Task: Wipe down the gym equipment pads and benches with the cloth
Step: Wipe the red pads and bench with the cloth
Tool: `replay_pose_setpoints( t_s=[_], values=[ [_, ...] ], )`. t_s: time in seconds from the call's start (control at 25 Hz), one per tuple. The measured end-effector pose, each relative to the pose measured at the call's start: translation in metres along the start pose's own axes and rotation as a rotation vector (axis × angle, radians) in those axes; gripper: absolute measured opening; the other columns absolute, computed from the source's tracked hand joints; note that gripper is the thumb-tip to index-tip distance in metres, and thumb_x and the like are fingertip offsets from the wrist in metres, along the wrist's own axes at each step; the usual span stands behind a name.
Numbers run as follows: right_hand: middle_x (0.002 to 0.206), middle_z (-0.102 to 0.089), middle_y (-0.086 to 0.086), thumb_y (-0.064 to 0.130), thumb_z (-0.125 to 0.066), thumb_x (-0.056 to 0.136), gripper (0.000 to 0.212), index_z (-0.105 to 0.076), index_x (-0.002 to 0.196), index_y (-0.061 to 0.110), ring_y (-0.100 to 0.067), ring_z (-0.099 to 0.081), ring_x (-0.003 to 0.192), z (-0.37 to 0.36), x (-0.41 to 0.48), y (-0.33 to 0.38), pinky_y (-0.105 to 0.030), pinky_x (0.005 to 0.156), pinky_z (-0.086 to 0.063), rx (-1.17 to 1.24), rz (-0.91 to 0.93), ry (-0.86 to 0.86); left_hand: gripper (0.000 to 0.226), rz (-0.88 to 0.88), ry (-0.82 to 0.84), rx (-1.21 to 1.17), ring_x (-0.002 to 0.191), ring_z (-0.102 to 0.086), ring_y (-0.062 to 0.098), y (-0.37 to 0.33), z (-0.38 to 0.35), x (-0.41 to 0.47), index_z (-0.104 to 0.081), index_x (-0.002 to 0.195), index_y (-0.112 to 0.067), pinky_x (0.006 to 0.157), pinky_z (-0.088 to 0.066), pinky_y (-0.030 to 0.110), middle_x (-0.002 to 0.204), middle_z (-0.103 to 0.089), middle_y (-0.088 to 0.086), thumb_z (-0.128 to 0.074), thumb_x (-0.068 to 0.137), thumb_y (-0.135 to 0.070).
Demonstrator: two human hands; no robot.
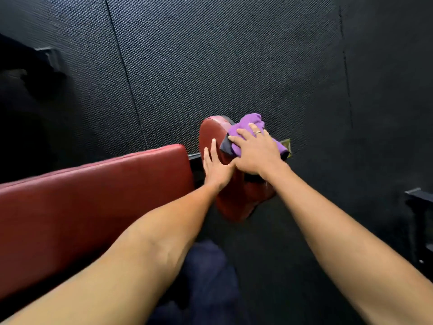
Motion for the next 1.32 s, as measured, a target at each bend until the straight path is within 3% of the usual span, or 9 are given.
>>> replay_pose_setpoints(
  t_s=[0.2,0.4,0.48,0.6,0.76,0.84,1.04,1.16,1.32],
  values=[
    [0.165,-0.033,-0.001,0.061,-0.023,0.09,0.074,-0.039,0.156,0.03,-0.036,-0.016,0.155,-0.009,-0.024,-0.021,-0.053,0.125,-0.015,-0.026,0.119,-0.053,0.101,0.082,0.026,-0.065,0.157,-0.001,0.027,-0.004,0.004,-0.001,-0.004,0.161,-0.036,0.126,-0.009,0.043,0.168,0.001,0.019,-0.07,0.085,-0.027],
    [0.172,-0.007,0.006,0.045,-0.034,0.106,0.055,-0.025,0.16,0.038,-0.033,-0.003,0.157,0.01,0.032,-0.008,-0.052,0.123,-0.011,-0.122,0.256,0.152,0.11,0.088,-0.086,-0.123,0.154,-0.016,0.024,0.011,-0.011,0.011,-0.017,0.161,-0.029,0.125,-0.016,0.033,0.166,-0.019,0.014,-0.075,0.07,-0.046],
    [0.172,0.002,0.006,0.044,-0.033,0.107,0.057,-0.02,0.162,0.037,-0.034,0.002,0.157,0.016,0.053,-0.003,-0.052,0.123,-0.01,-0.175,0.323,0.22,0.104,0.12,-0.195,-0.169,0.149,-0.032,0.022,0.034,-0.026,0.029,-0.028,0.157,-0.034,0.123,-0.028,0.043,0.16,-0.036,0.01,-0.069,0.065,-0.062],
    [0.172,0.001,0.006,0.05,-0.031,0.105,0.06,-0.022,0.162,0.032,-0.034,0.005,0.157,0.014,0.048,-0.008,-0.053,0.125,-0.005,-0.172,0.359,0.233,0.09,0.219,-0.35,-0.242,0.146,-0.037,0.028,0.028,-0.046,0.011,-0.035,0.155,-0.027,0.119,-0.032,0.05,0.157,-0.04,0.011,-0.054,0.077,-0.067],
    [0.172,-0.009,0.003,0.05,-0.033,0.104,0.064,-0.024,0.162,0.025,-0.029,0.007,0.158,0.0,0.012,-0.024,-0.053,0.126,0.001,-0.263,0.484,0.103,0.071,0.399,-0.322,-0.36,0.156,-0.006,0.016,-0.004,-0.065,-0.037,-0.014,0.161,-0.037,0.125,-0.006,0.047,0.17,-0.008,-0.001,-0.048,0.1,-0.049],
    [0.172,-0.005,0.003,0.048,-0.033,0.105,0.062,-0.02,0.163,0.026,-0.033,0.008,0.157,-0.002,0.022,-0.025,-0.054,0.126,0.001,-0.303,0.49,0.128,0.068,0.402,-0.348,-0.44,0.156,-0.001,0.012,-0.003,-0.074,-0.035,-0.012,0.16,-0.041,0.124,0.0,0.048,0.17,-0.003,-0.008,-0.045,0.101,-0.051],
    [0.172,0.008,0.001,0.044,-0.035,0.103,0.066,-0.013,0.163,0.03,-0.044,0.014,0.154,-0.009,0.079,0.01,-0.066,0.122,-0.002,-0.483,0.459,0.184,0.06,0.438,-0.435,-0.493,0.155,-0.004,0.01,-0.001,-0.082,-0.027,-0.02,0.158,-0.045,0.123,0.001,0.05,0.169,-0.008,-0.011,-0.031,0.101,-0.064],
    [0.172,-0.008,0.0,0.042,-0.036,0.103,0.06,-0.029,0.16,0.027,-0.037,0.01,0.156,-0.015,0.086,0.045,-0.068,0.119,0.003,-0.633,0.553,0.14,0.052,0.418,-0.453,-0.501,0.156,-0.003,0.011,0.004,-0.082,-0.026,-0.015,0.159,-0.043,0.123,-0.001,0.05,0.17,-0.006,-0.011,-0.023,0.108,-0.051],
    [0.167,-0.027,0.009,0.047,-0.035,0.104,0.055,-0.041,0.156,0.029,-0.024,-0.003,0.158,-0.014,0.046,0.031,-0.055,0.124,0.003,-0.668,0.699,0.103,0.058,0.44,-0.409,-0.356,0.156,0.0,0.011,0.007,-0.089,-0.028,-0.009,0.162,-0.028,0.124,-0.003,0.048,0.17,0.001,-0.009,-0.033,0.109,-0.032]
  ],
)
Point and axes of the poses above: each hand's wrist, its own x-axis towards the middle knuckle, its own z-axis out of the back of the hand, y = z × x, the point moved 2 cm from there along x, towards the middle knuckle
